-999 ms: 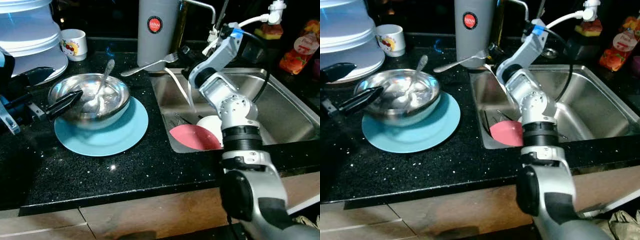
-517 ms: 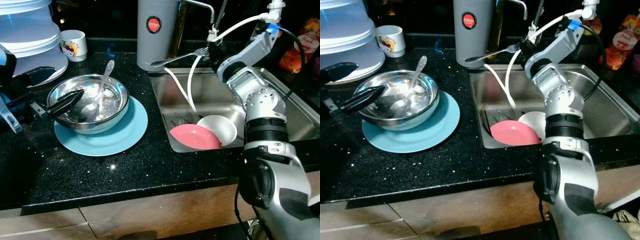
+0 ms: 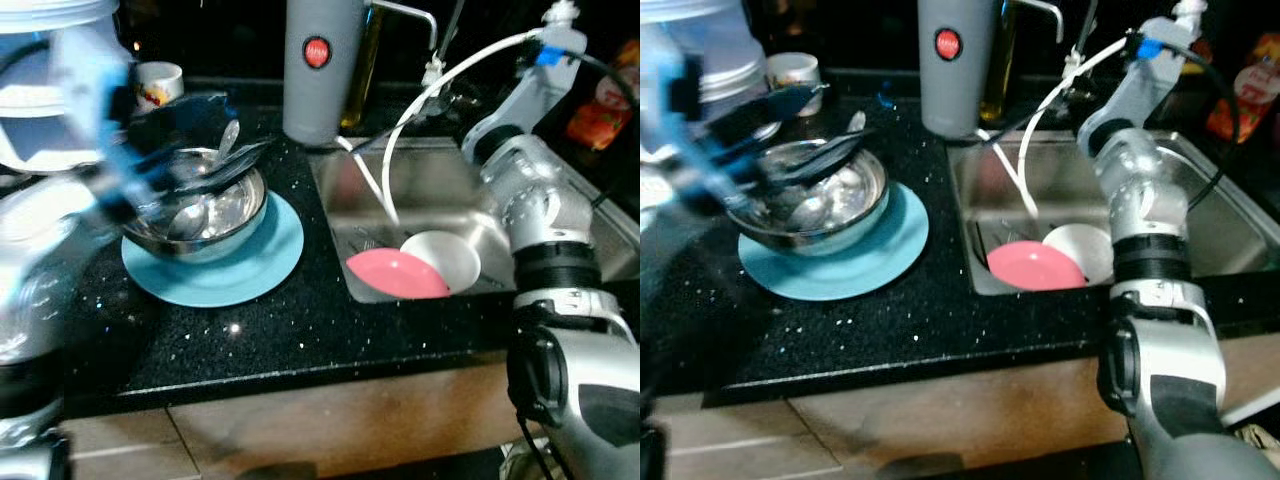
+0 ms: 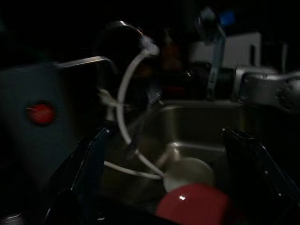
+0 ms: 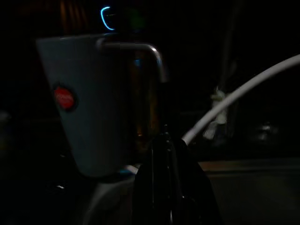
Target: Kitchen organization
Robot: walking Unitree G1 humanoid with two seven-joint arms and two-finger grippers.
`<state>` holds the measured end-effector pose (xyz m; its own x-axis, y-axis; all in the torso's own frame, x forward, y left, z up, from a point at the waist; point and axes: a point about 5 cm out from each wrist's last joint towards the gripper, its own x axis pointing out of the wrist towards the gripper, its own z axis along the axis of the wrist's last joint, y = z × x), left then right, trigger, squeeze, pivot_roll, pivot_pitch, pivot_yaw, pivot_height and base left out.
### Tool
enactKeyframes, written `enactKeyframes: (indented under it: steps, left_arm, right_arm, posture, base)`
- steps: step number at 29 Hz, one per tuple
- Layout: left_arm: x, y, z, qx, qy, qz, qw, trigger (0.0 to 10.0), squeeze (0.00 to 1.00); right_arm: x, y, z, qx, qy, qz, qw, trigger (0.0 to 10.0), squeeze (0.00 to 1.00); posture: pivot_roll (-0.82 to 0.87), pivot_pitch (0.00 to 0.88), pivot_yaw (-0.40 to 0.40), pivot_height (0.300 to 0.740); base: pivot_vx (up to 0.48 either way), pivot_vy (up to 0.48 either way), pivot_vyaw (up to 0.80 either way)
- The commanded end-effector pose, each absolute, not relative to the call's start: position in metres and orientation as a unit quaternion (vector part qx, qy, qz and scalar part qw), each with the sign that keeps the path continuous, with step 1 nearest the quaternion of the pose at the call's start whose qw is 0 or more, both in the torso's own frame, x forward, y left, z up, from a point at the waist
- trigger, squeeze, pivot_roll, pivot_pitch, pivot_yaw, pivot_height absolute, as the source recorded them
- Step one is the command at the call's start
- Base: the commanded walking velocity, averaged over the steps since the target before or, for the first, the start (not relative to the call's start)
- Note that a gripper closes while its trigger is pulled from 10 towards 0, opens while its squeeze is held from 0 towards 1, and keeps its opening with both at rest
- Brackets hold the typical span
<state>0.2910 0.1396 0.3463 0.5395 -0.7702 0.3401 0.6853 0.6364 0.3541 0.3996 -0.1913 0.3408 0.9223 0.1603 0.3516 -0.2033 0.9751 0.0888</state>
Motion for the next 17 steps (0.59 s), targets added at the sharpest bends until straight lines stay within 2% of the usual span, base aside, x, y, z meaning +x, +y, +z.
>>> enactKeyframes:
  steps: [1, 7, 12, 17]
  left_arm:
    - [0.301, 0.128, 0.332, 0.088, -0.192, -0.428, 0.879, 10.0, 0.0]
    - [0.312, 0.106, 0.302, 0.076, -0.121, -0.461, 0.876, 10.0, 0.0]
    - [0.32, 0.105, 0.288, 0.067, -0.08, -0.446, 0.889, 10.0, 0.0]
    - [0.323, 0.105, 0.274, 0.07, -0.046, -0.438, 0.895, 10.0, 0.0]
  right_arm:
    - [0.396, -0.196, 0.338, 0.016, -0.178, 0.094, 0.979, 0.0, 0.0]
    - [0.394, -0.193, 0.317, -0.072, -0.149, 0.118, 0.979, 0.0, 0.0]
    - [0.392, -0.185, 0.296, -0.18, -0.127, 0.151, 0.964, 0.0, 0.0]
    - [0.39, -0.175, 0.279, -0.208, -0.09, 0.193, 0.955, 0.0, 0.0]
  posture:
    - [0.03, 0.064, -0.067, 0.74]
    - [0.03, 0.06, -0.063, 0.74]
    - [0.02, 0.062, -0.06, 0.74]
    - [0.02, 0.066, -0.061, 0.74]
  base:
    - [0.0, 0.0, 0.0]
    - [0.0, 0.0, 0.0]
    - [0.0, 0.0, 0.0]
    - [0.0, 0.0, 0.0]
